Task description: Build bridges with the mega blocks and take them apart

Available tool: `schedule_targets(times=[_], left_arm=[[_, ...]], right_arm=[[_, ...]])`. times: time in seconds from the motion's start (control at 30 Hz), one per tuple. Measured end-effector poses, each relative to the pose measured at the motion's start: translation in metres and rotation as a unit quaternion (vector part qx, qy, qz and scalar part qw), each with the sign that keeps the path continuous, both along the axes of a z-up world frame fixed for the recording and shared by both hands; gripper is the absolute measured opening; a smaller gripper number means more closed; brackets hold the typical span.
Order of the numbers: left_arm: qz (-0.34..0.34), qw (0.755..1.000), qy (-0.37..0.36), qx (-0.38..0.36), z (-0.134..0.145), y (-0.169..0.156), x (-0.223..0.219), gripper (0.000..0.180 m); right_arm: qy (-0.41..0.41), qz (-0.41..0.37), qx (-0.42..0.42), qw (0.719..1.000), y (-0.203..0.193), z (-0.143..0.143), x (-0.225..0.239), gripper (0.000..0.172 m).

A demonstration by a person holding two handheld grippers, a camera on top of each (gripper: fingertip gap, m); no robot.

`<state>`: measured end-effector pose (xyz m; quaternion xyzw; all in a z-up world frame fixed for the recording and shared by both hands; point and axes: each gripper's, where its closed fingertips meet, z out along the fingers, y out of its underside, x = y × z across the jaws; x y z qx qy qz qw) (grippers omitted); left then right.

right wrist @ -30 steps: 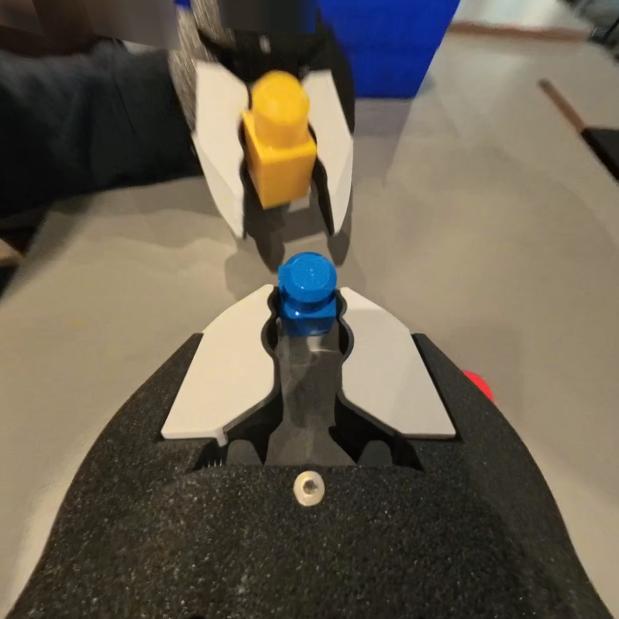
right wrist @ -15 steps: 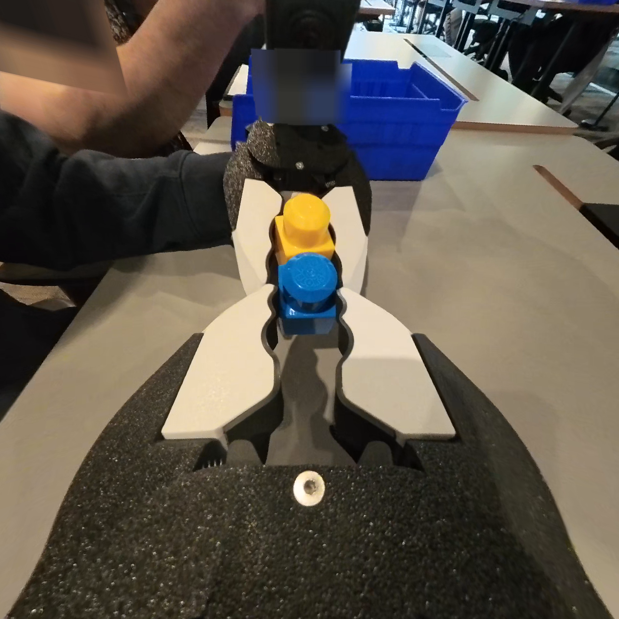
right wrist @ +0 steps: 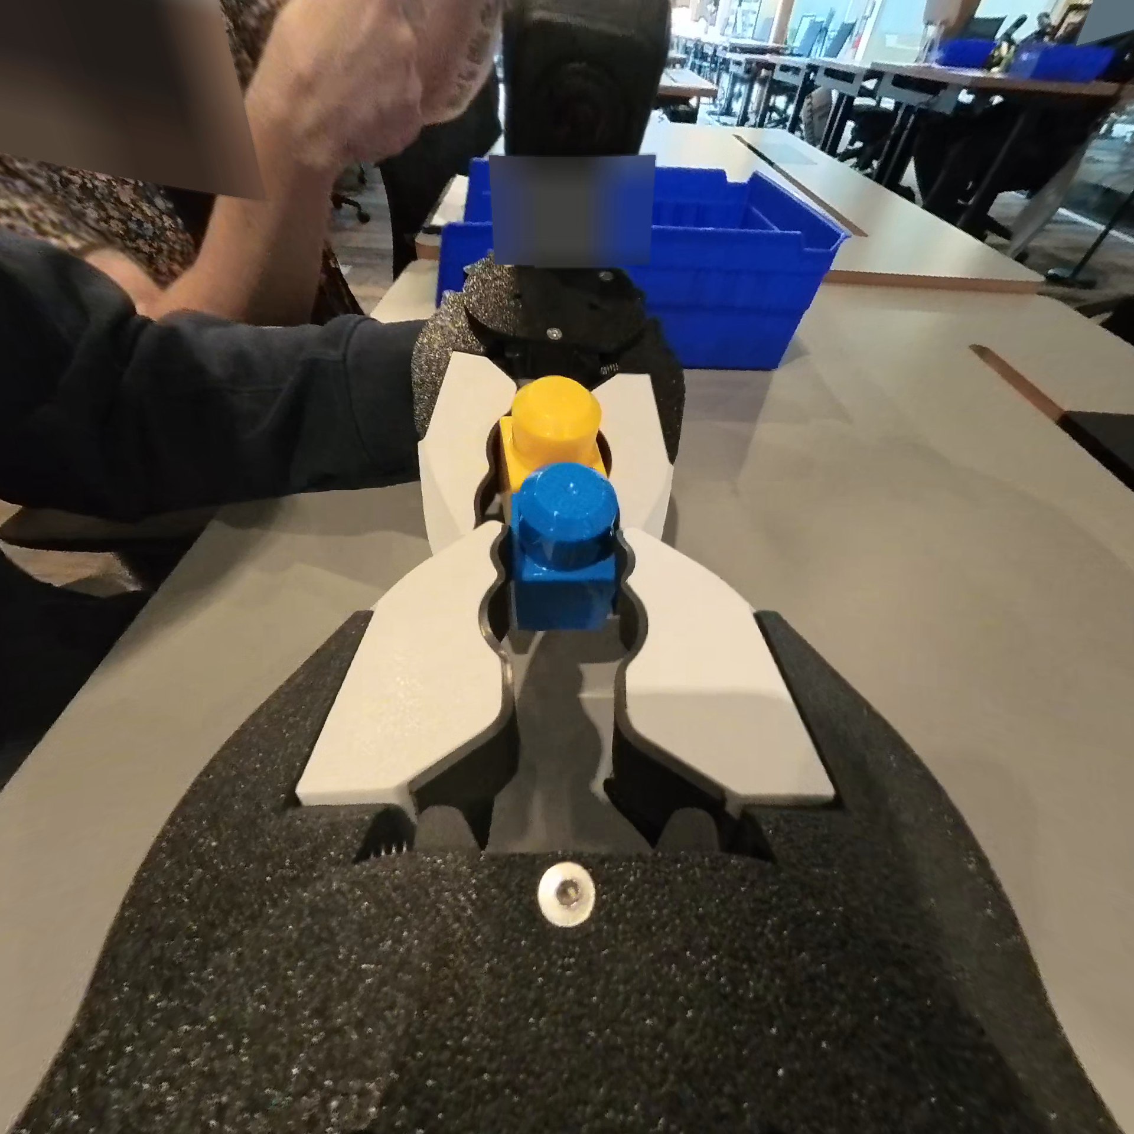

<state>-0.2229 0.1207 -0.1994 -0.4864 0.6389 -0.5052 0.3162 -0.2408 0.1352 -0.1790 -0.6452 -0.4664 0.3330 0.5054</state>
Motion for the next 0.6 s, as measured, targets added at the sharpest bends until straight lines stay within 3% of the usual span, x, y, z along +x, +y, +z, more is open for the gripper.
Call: schedule_targets(times=[0.23, 0.6], left_arm=[[0.008, 1.0, -0.024, 0.015, 0.01, 0.001, 0.003, 0.047], [-0.003, 0.997, -0.064, -0.033, 0.021, 0.0, 0.004, 0.048]], right_arm=[[0.032, -0.01, 0.022, 0.999, 0.0, 0.012, 0.003, 0.031], [0.077, -0.019, 0.029, 0.996, 0.001, 0.025, 0.005, 0.031]])
